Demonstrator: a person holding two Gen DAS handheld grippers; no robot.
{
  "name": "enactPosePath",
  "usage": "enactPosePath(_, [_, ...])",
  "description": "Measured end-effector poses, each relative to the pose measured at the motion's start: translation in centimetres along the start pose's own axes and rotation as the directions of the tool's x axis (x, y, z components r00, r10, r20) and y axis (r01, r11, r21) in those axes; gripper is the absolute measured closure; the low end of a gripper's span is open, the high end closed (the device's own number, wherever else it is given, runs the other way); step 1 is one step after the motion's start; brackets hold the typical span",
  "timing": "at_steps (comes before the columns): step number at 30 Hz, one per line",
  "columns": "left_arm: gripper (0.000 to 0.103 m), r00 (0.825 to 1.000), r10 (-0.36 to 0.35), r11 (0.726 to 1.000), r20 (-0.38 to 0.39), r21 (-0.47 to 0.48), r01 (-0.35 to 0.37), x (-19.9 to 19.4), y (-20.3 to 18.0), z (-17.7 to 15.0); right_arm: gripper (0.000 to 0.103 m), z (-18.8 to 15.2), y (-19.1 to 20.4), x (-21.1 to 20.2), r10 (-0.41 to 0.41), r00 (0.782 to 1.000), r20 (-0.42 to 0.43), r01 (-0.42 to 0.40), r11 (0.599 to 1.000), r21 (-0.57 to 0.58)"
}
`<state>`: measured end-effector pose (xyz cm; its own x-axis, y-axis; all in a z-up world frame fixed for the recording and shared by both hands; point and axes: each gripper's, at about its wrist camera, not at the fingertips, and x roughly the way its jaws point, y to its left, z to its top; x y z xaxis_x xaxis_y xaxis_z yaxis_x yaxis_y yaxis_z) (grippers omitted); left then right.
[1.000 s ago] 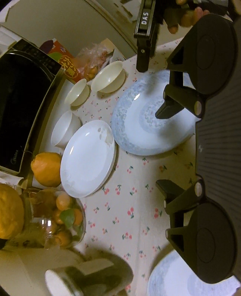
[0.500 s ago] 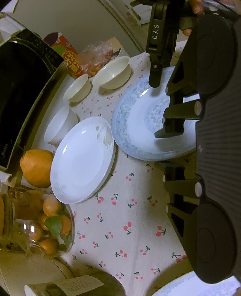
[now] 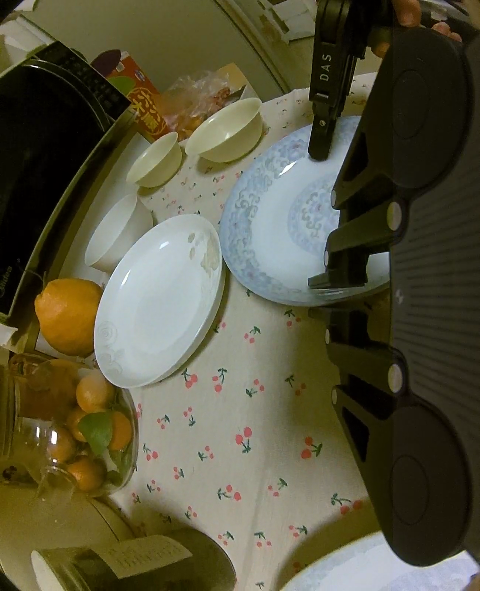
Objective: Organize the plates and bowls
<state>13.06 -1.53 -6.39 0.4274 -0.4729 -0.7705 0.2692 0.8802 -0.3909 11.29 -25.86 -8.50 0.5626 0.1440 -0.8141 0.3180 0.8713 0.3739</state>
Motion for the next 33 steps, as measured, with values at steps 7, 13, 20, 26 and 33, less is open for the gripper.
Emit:
enactPosePath(7, [0.095,1.000,-0.006,1.000,0.023,0.011,0.006,-1.8,0.6,-0.1,0.089,-0.7,1.0,-1.0,0.026,1.000,0.001,-0.026,0.999,-0.021])
enactPosePath(13, [0.095,1.000,0.008,1.000,0.013,0.010,-0.008,-2.6,1.4,-0.5,0.089,-1.9,2.1,-1.3,0.037,0.999,-0.033,-0.038,0.999,-0.030])
enactPosePath(20, [0.095,0.999,0.032,0.999,-0.023,0.012,-0.032,-3.3,2.1,-1.3,0.089,-3.2,2.9,-1.2,0.033,0.996,-0.084,-0.036,0.999,-0.030])
enactPosePath(26, [0.095,0.998,0.049,0.999,-0.036,0.016,-0.049,-3.2,2.4,-1.6,0.089,-3.9,3.0,-1.0,0.034,0.993,-0.113,-0.036,0.999,-0.020])
enactPosePath(33, [0.095,0.996,0.073,0.997,-0.044,0.033,-0.071,-3.0,2.3,-1.9,0.089,-4.0,3.3,-0.8,0.028,0.992,-0.121,-0.032,0.999,-0.024])
